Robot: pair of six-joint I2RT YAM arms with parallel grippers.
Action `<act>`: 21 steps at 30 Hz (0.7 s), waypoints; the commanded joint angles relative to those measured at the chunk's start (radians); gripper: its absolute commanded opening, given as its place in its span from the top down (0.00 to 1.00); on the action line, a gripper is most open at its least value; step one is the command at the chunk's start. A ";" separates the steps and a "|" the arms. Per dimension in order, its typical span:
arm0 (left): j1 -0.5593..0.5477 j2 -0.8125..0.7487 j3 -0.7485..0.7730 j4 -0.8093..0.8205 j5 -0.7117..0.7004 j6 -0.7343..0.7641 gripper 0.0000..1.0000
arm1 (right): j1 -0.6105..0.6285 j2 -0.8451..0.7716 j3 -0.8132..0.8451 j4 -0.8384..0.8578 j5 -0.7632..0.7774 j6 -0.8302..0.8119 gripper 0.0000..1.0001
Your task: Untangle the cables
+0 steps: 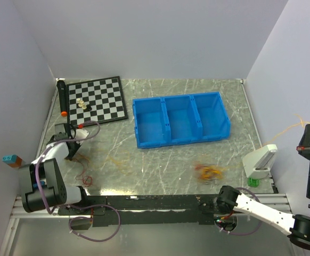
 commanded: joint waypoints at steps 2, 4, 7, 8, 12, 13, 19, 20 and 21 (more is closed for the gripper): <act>-0.019 -0.111 0.209 -0.327 0.325 -0.092 0.98 | 0.016 0.089 -0.002 -0.412 -0.088 0.429 1.00; -0.028 -0.134 0.309 -0.432 0.435 -0.106 0.98 | 0.015 0.130 -0.023 -0.488 -0.148 0.563 1.00; -0.031 -0.157 0.435 -0.558 0.598 -0.114 0.97 | 0.014 0.202 -0.055 -0.548 -0.257 0.704 1.00; -0.031 -0.162 0.467 -0.591 0.641 -0.111 0.97 | 0.014 0.227 -0.066 -0.557 -0.293 0.738 1.00; -0.042 -0.174 0.563 -0.672 0.733 -0.109 0.96 | 0.014 0.319 -0.089 -0.493 -0.428 0.766 1.00; -0.043 -0.174 0.582 -0.687 0.748 -0.108 0.96 | 0.014 0.338 -0.089 -0.465 -0.458 0.760 1.00; -0.053 -0.180 0.673 -0.772 0.816 -0.097 0.96 | 0.014 0.463 -0.016 -0.338 -0.654 0.703 1.00; -0.056 -0.186 0.685 -0.772 0.824 -0.101 0.96 | 0.014 0.480 0.001 -0.320 -0.700 0.695 1.00; -0.056 -0.197 0.692 -0.770 0.827 -0.106 0.96 | 0.014 0.497 0.018 -0.304 -0.743 0.689 1.00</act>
